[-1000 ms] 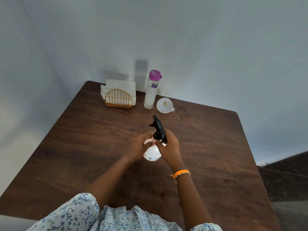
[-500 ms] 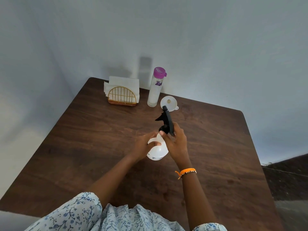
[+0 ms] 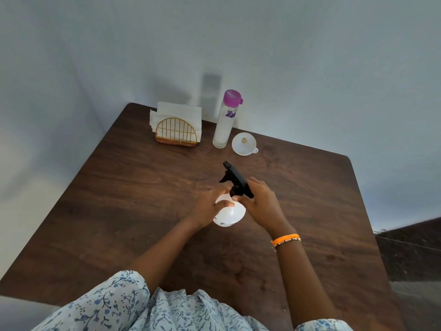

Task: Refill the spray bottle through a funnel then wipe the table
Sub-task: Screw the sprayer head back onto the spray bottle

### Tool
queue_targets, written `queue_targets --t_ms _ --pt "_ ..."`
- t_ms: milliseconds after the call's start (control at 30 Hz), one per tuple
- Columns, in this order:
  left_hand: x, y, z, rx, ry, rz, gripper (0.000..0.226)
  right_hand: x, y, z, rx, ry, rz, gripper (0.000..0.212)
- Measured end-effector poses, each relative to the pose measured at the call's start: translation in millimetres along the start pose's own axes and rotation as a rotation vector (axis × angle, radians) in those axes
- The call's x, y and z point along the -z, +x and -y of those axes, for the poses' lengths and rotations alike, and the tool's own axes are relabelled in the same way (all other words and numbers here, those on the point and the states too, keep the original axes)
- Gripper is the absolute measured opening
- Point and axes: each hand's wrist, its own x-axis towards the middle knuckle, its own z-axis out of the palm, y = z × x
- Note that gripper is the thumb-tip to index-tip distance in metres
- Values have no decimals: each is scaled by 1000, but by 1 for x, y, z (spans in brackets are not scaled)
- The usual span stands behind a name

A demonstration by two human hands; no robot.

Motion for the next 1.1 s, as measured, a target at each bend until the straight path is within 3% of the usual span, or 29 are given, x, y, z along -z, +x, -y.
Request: queue_targets --t_ms 100,167,300,467,567,667,767,933,1100 --pt "2 -1 -1 -61 38 13 43 14 7 -6 12 63 174 21" --pt "3 -1 -1 -64 52 2 43 14 9 -3 17 70 191 20" --pt "2 -1 2 -47 -6 12 39 -2 2 10 -36 46 -79 20" --pt "-2 -6 1 -109 -54 -32 25 -37 -7 23 -259 289 -453 29" --pt "0 -9 -3 -142 -102 -37 26 -49 -6 27 -220 252 -528 27" --pt "0 -8 -2 -143 -103 -36 27 -53 -9 28 -116 148 -506 20" --pt "-1 -6 0 -129 -88 -29 26 -49 -9 21 -91 225 -458 20" --pt "-1 -1 3 -109 -9 -6 34 -19 -1 5 -28 256 -141 19" --pt "-1 0 6 -77 -5 8 38 8 6 -7 -104 531 183 16"
